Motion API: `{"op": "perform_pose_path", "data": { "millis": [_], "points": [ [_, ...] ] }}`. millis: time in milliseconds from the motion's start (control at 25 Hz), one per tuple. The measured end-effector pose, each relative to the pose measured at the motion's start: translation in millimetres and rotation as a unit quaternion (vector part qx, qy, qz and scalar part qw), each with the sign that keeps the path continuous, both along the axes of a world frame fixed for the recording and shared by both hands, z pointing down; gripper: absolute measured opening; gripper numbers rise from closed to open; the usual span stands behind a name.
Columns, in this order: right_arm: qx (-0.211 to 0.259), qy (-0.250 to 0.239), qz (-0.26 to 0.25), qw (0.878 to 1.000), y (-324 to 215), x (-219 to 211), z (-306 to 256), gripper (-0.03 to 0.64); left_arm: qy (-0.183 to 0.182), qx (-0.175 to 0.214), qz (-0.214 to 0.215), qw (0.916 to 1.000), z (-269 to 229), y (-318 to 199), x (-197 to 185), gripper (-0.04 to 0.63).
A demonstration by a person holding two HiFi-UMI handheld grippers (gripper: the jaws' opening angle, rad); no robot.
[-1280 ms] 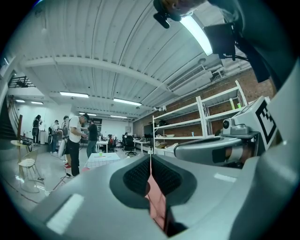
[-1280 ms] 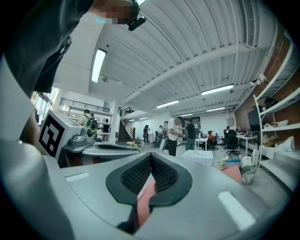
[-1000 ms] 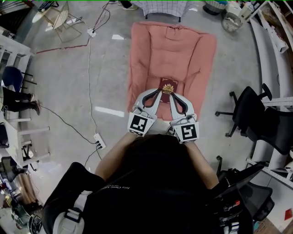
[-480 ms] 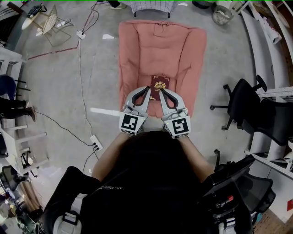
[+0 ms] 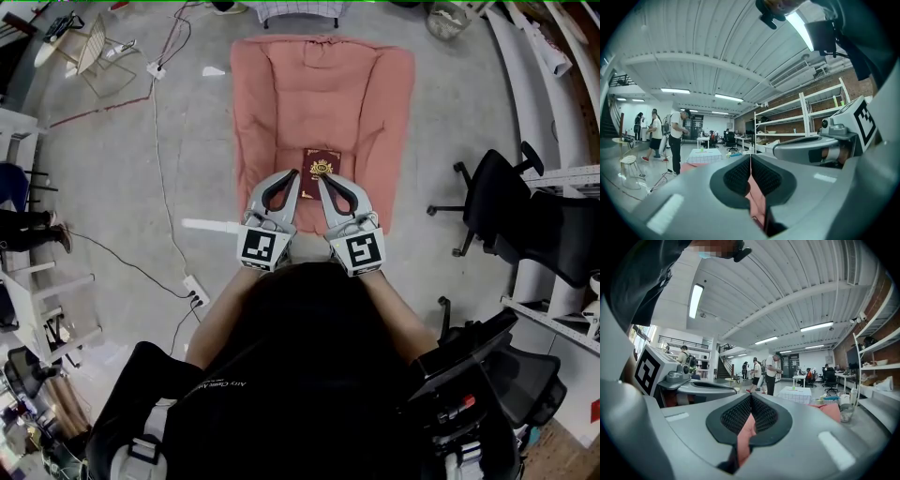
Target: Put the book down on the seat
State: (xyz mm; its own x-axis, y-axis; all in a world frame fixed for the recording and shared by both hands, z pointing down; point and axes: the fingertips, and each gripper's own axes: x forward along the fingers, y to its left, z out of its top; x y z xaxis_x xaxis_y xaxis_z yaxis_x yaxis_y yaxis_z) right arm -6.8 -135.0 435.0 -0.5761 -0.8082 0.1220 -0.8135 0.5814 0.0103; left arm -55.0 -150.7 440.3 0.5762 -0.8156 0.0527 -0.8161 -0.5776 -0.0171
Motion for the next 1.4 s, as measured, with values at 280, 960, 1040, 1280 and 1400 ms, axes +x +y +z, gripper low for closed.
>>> {"op": "perform_pose_path", "data": {
  "millis": [280,960,1040,1280,1400],
  "points": [
    [-0.004,0.001,-0.002,1.0,-0.3,0.2,0.1,0.011,0.0,-0.004,0.002,1.0,1.7,-0.4,3.9,0.005],
    [0.003,0.001,0.001,1.0,1.3,5.9,0.3,0.011,-0.003,-0.009,0.005,0.9999,7.3,1.9,11.7,0.005],
    [-0.002,0.006,0.006,1.0,-0.5,9.5,1.9,0.01,-0.003,-0.009,0.004,0.9999,7.6,1.0,12.1,0.005],
    [0.0,0.008,0.002,1.0,1.3,10.3,3.4,0.009,-0.001,-0.009,0.002,1.0,7.4,1.4,13.2,0.005],
    [-0.001,0.009,0.001,1.0,1.5,9.0,3.3,0.01,-0.003,-0.008,0.001,1.0,7.4,2.1,12.1,0.005]
  ]
}}
